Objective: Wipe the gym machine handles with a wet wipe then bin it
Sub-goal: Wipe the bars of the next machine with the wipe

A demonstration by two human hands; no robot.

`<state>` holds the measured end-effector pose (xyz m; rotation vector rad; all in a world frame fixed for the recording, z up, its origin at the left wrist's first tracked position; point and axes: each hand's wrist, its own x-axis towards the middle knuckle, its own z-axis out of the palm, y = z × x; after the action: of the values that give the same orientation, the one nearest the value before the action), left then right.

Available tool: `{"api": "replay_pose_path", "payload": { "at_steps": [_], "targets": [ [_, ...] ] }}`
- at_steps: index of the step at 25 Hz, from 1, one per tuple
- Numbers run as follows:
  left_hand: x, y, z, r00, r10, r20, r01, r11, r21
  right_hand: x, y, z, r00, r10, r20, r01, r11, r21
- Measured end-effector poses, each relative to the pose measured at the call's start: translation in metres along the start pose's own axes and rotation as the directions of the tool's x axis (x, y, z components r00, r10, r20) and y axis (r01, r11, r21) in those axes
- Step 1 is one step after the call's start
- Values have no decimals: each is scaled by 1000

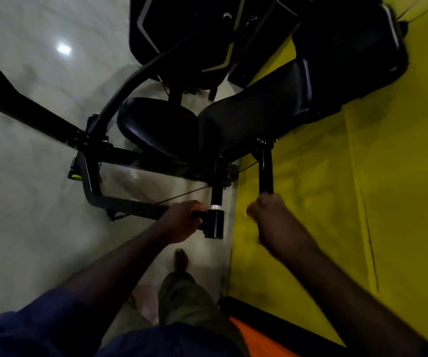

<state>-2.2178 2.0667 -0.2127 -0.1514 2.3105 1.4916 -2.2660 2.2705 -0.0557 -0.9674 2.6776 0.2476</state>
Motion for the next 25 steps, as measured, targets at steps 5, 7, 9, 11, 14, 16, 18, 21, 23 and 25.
{"api": "replay_pose_path", "payload": {
  "at_steps": [5, 7, 9, 11, 14, 16, 18, 21, 23, 25],
  "targets": [
    [-10, -27, -5, 997, -12, 72, 9, 999, 37, 92, -16, 11, 998, 49, 32, -50, 999, 16],
    [-7, -36, -5, 995, -9, 96, 5, 999, 43, 154, -17, 21, 989, 127, -79, -124, 991, 47],
    [-4, -42, -5, 994, 8, 112, -15, 998, 64, 187, -22, 45, 975, 222, -35, -221, 975, 16],
    [-1, -48, -4, 992, 17, 122, -26, 997, 72, 189, -24, 77, 963, 266, -36, -265, 964, 27],
    [-1, -50, -7, 993, 32, 113, -41, 996, 80, 133, -40, 103, 925, 376, -47, -358, 909, 215],
    [1, -47, -11, 989, 68, 134, -80, 993, 87, 84, -68, 105, 916, 396, -61, -362, 884, 296],
    [5, -48, -17, 982, 80, 173, -101, 988, 115, 83, -73, 99, 922, 376, -91, -336, 895, 295],
    [9, -53, -24, 968, 109, 226, -147, 977, 156, 153, -48, 81, 866, 461, -195, -360, 844, 397],
    [9, -58, -24, 963, 108, 249, -150, 976, 155, 193, -32, 72, 817, 543, -196, -398, 775, 491],
    [7, -61, -26, 965, 102, 242, -143, 977, 158, 190, -42, 81, 793, 566, -225, -375, 745, 552]
  ]
}}
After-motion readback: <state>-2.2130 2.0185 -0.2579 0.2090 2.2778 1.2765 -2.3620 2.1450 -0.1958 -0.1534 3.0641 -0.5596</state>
